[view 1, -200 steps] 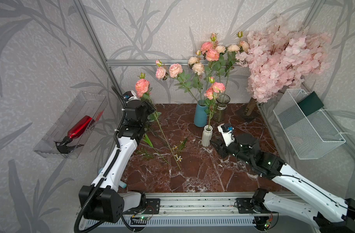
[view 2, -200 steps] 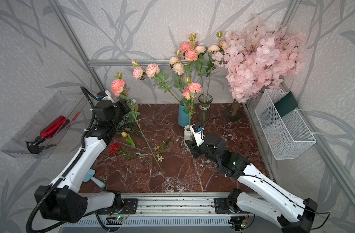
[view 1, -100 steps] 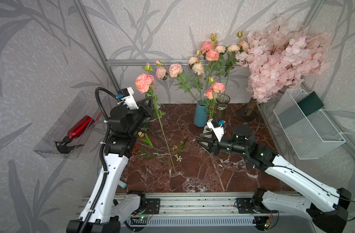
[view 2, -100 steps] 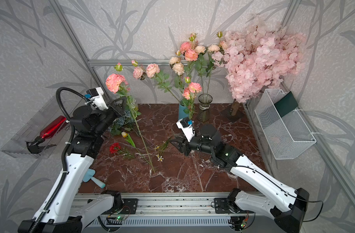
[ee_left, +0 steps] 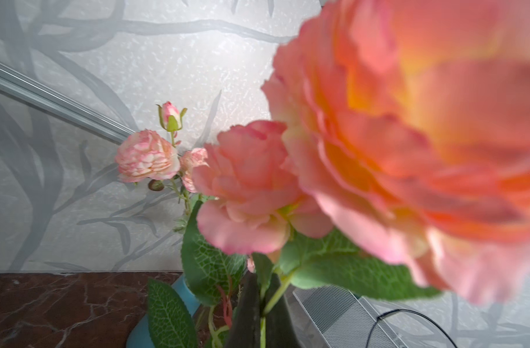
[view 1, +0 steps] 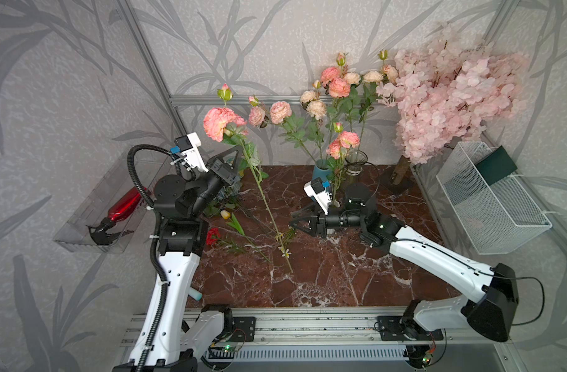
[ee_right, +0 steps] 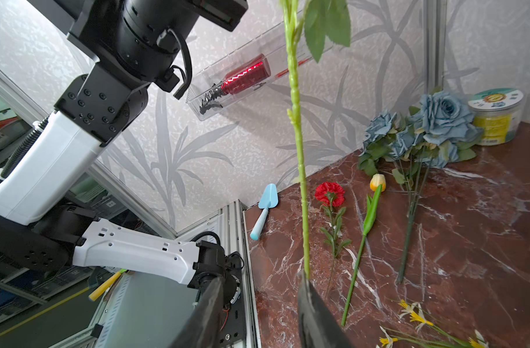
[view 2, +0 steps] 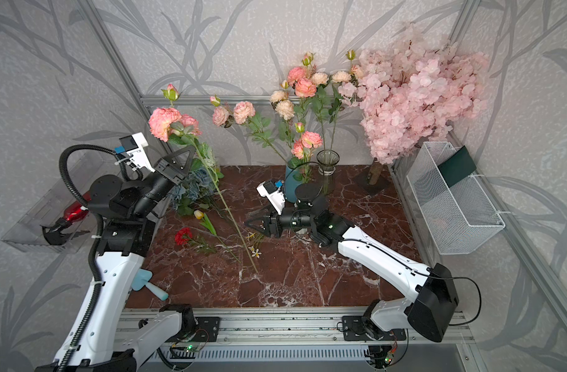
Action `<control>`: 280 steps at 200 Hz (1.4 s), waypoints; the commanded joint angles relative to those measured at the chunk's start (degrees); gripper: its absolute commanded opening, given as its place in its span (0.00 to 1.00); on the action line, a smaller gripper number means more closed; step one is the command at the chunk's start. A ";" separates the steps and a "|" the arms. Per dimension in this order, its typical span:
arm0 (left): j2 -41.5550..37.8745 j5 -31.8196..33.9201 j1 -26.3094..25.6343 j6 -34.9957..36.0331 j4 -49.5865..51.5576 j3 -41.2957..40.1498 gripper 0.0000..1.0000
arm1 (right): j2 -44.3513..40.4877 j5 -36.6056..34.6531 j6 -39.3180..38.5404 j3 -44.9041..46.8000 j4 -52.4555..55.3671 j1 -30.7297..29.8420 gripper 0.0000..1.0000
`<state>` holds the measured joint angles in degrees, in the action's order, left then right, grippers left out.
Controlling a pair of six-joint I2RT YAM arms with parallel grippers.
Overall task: Place the pink flowers into the vase
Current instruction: Pick up the flower at the center of the board.
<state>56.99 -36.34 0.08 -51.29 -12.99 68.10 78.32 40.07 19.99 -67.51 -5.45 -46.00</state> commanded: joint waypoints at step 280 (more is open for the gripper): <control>4.49 -17.30 -5.18 -19.86 -21.02 -0.07 0.00 | 14.75 21.05 25.06 -7.33 -40.07 2.05 0.23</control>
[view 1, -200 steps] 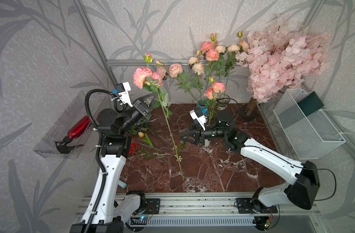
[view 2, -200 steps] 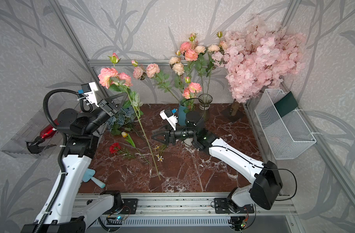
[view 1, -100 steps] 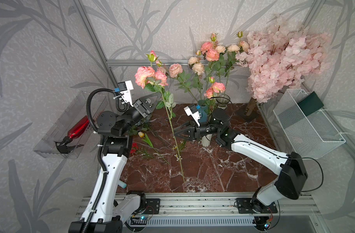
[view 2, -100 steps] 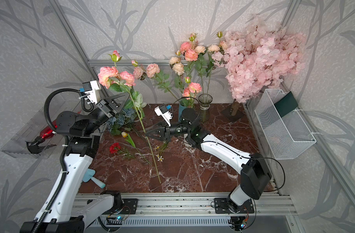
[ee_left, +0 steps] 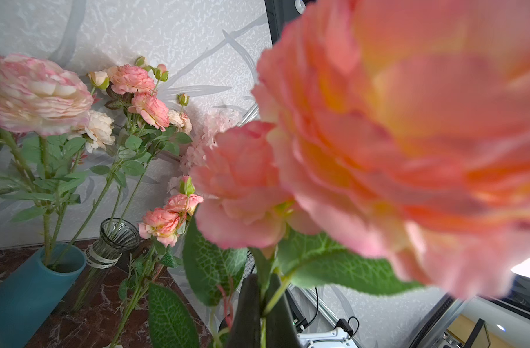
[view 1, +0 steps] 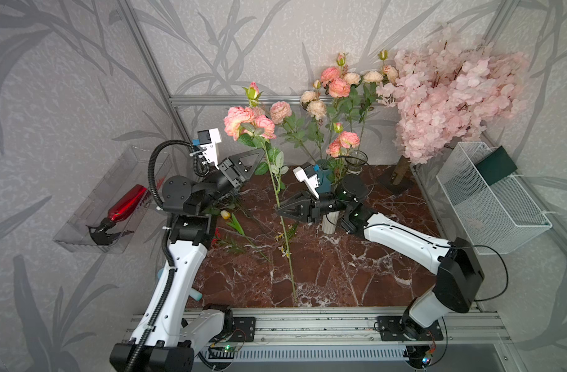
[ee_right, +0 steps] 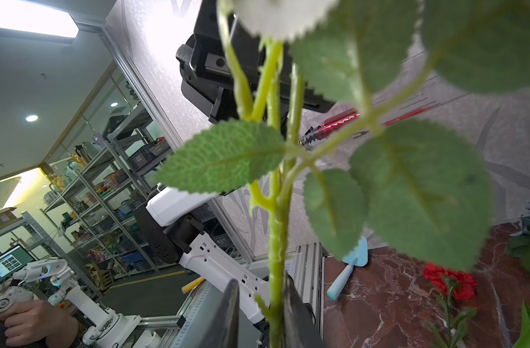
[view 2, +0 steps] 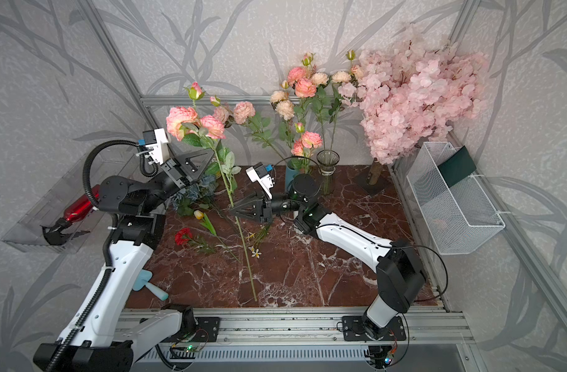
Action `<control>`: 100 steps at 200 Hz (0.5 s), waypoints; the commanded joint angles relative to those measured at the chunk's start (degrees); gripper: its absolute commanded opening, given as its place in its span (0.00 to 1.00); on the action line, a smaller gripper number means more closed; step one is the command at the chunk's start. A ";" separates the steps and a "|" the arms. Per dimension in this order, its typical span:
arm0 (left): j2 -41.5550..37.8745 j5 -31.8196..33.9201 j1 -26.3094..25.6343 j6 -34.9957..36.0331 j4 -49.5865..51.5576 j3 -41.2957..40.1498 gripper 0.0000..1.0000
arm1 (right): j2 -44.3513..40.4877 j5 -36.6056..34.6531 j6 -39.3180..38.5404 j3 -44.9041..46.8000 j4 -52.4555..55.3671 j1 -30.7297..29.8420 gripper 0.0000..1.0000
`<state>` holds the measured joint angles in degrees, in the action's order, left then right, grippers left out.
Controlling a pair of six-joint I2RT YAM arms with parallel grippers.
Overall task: Place the pink flowers into the vase
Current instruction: Pick up the flower at the center of the board.
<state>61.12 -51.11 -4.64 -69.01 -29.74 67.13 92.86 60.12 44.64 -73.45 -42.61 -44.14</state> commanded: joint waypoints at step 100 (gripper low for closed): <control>-0.88 -3.05 -1.46 5.97 8.42 3.41 0.20 | -1.15 0.13 -1.58 -1.04 -0.52 0.76 0.00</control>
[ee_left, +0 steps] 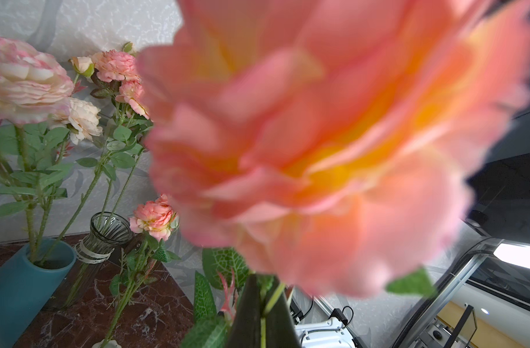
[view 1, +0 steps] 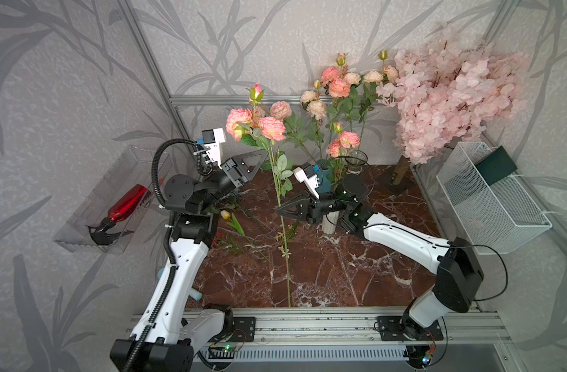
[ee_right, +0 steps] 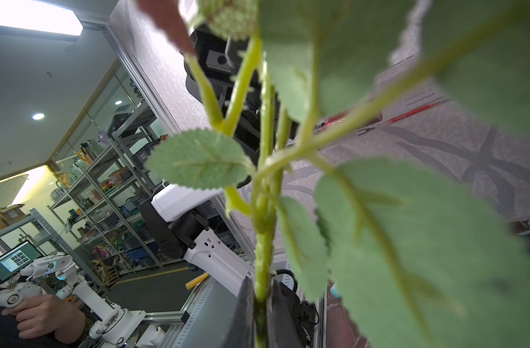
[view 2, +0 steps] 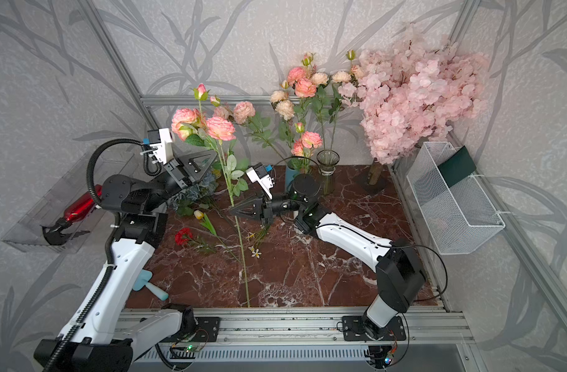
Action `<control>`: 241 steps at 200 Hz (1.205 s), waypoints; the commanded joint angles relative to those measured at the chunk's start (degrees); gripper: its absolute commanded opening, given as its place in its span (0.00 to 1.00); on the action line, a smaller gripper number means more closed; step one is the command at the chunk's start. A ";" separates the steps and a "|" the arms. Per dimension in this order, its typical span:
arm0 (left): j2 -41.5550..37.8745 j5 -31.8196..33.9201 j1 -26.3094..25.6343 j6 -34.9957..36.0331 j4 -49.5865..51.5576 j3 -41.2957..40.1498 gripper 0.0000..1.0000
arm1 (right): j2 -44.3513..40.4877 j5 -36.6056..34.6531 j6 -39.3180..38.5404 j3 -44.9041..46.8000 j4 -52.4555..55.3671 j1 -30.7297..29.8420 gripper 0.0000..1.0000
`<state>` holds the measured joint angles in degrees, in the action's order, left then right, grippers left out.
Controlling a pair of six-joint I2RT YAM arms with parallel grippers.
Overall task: Place the pink flowers into the vase
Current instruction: Pick up the flower at the center of the board.
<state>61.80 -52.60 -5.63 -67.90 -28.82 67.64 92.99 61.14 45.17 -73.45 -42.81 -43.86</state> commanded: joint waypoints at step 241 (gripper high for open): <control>-6.41 5.58 -2.89 38.13 55.60 -5.96 0.54 | -19.30 -36.56 -39.31 -4.35 45.24 1.23 0.00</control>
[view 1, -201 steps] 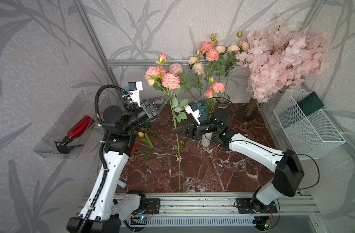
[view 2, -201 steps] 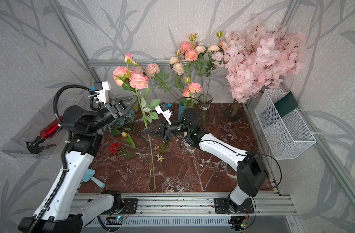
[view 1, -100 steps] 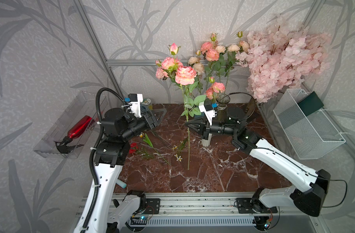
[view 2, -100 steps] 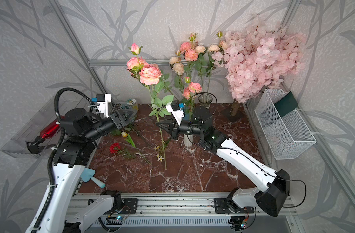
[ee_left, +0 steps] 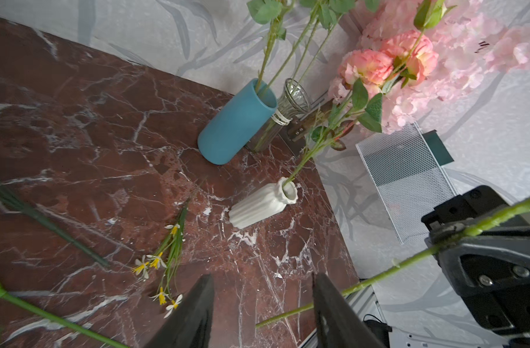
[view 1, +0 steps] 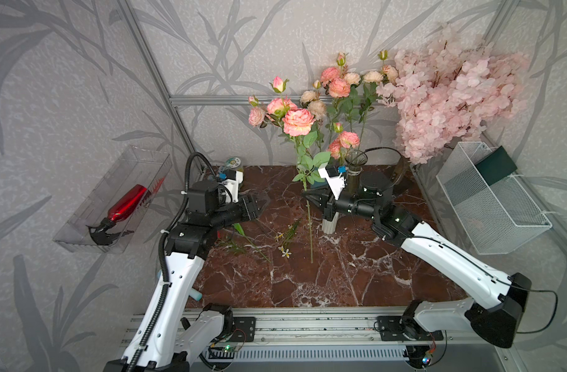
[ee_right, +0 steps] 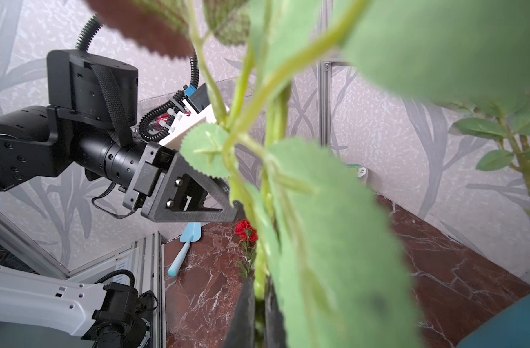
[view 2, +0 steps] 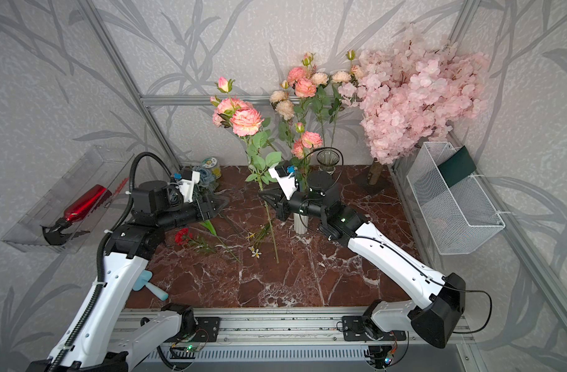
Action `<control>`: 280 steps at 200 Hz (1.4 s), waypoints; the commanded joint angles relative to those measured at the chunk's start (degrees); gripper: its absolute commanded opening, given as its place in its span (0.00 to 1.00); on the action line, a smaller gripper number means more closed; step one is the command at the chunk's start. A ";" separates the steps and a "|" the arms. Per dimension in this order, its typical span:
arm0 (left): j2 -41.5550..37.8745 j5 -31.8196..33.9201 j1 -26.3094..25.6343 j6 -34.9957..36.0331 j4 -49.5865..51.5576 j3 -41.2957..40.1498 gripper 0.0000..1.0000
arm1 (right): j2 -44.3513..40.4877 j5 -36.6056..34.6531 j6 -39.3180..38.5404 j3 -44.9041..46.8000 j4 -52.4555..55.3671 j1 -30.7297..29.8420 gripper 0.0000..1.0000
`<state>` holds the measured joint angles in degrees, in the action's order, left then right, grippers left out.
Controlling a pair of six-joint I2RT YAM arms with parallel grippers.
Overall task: Place the pink flowers into the vase
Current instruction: Pick up the flower at the center of the board.
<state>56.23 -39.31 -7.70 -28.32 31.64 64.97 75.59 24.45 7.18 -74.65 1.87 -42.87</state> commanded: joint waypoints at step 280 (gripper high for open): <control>8.34 -18.71 -19.61 -7.39 -26.38 -3.72 0.39 | 0.00 8.24 13.90 -3.93 -4.43 4.60 0.00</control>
<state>64.40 -59.09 -26.81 -38.22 5.08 58.26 75.81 30.92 18.96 -77.21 0.30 -38.87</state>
